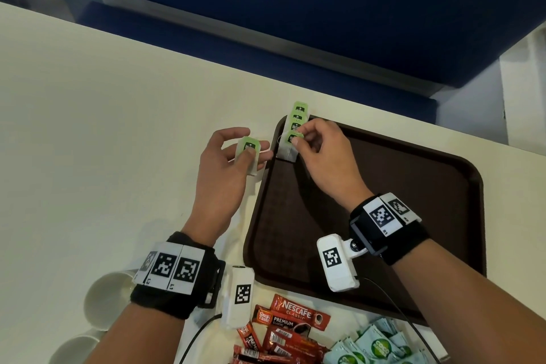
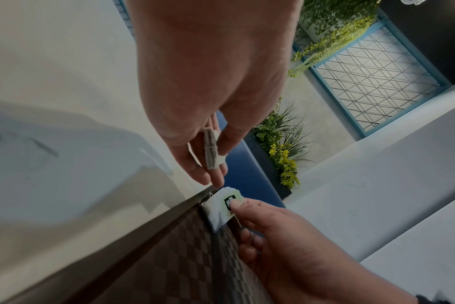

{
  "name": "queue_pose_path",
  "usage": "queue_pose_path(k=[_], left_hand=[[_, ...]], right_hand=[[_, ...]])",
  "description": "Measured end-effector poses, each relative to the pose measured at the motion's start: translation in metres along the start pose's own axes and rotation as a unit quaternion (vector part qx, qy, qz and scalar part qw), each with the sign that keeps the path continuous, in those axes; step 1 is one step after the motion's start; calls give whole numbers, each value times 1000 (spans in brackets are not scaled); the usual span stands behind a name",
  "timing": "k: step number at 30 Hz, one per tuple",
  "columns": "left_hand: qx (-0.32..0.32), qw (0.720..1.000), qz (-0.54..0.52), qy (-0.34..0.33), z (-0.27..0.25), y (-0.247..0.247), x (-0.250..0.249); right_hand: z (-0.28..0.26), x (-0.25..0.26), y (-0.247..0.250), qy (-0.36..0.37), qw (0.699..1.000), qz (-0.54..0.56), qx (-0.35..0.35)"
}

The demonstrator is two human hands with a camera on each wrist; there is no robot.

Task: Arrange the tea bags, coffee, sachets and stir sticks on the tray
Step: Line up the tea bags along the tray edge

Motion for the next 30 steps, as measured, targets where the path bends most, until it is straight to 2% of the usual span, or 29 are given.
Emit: queue_pose_path(k=[9, 15, 18, 24, 27, 30], left_hand=[[6, 1000, 3, -2, 1, -1, 3], [21, 1000, 8, -6, -1, -5, 2], [40, 999, 17, -9, -3, -7, 1], [77, 996, 41, -28, -6, -10, -2], [92, 994, 49, -36, -7, -10, -3], [100, 993, 41, -38, -8, -10, -2]], right_hand=[[0, 0, -1, -22, 999, 36, 4], [-2, 4, 6, -4, 998, 42, -54], [-6, 16, 12, 0, 997, 68, -20], [-16, 36, 17, 41, 991, 53, 113], [-19, 37, 19, 39, 989, 66, 130], [-19, 34, 23, 41, 991, 59, 109]])
Point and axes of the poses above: each hand's wrist, its own z-axis towards the middle knuckle, its own y-axis out of the back of the hand, x = y × z, the point moved 3 cm from there along z, towards the middle knuckle, and after that the axes turned 15 degrees about -x, right-handed, at the moved point
